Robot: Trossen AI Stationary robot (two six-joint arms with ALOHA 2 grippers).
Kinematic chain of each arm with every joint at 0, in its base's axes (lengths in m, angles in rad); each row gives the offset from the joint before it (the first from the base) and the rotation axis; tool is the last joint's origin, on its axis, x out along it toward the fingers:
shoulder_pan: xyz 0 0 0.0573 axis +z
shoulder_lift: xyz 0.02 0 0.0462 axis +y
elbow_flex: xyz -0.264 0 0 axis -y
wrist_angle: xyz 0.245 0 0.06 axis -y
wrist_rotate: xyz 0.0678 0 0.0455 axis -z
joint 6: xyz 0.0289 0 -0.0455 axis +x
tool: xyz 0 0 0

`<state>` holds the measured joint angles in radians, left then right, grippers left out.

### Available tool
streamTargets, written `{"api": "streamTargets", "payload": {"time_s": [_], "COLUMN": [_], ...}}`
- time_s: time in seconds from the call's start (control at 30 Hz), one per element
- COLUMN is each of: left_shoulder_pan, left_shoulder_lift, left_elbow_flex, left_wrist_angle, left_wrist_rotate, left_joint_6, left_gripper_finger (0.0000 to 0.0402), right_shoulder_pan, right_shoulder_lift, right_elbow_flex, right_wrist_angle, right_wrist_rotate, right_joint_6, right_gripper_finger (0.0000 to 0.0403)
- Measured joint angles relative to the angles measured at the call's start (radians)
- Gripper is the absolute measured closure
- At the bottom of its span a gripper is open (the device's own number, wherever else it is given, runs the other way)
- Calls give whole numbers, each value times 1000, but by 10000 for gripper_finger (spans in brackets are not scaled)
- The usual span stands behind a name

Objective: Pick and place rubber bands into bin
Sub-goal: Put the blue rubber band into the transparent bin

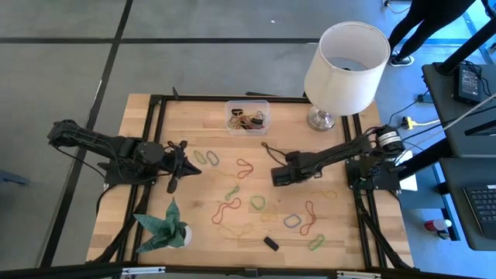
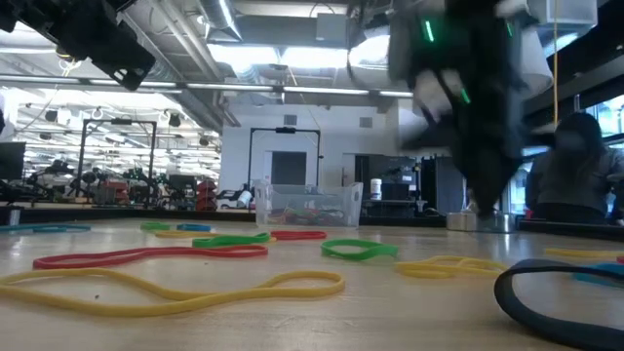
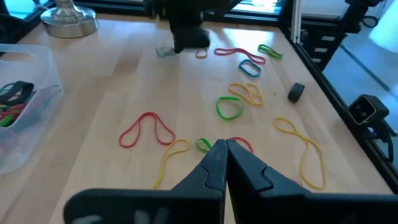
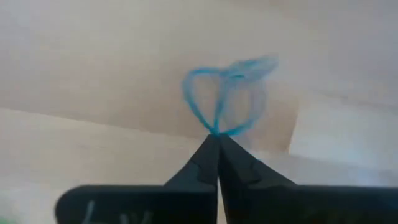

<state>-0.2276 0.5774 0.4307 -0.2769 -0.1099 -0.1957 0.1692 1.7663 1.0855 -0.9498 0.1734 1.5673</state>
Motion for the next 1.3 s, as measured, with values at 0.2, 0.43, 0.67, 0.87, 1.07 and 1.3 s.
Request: {"api": "streamTargets", "payload": {"time_s": [0.2,0.43,0.67,0.87,1.07,1.3], "left_shoulder_pan": [0,1,24,86,116,135], "left_shoulder_lift": [0,0,-30,-98,-139,-149], "left_elbow_flex": [0,0,-2,-2,-2,-2], "left_wrist_angle": [-17,-21,-50,-88,-134,-156], "left_wrist_rotate": [-45,-81,-140,-142,-141,-139], "left_joint_6": [29,55,78,78,61,26], "left_gripper_finger": [400,400,400,400,400,400], "right_shoulder_pan": [-8,-110,-262,-385,-482,-545], "right_shoulder_lift": [-14,-4,113,317,489,597], "right_elbow_flex": [250,523,742,946,1014,1014], "right_wrist_angle": [-105,-90,44,50,33,42], "right_wrist_rotate": [177,336,340,269,203,91], "right_joint_6": [-131,-447,-791,-996,-1045,-1052], "right_gripper_finger": [401,402,402,403,403,395]}}
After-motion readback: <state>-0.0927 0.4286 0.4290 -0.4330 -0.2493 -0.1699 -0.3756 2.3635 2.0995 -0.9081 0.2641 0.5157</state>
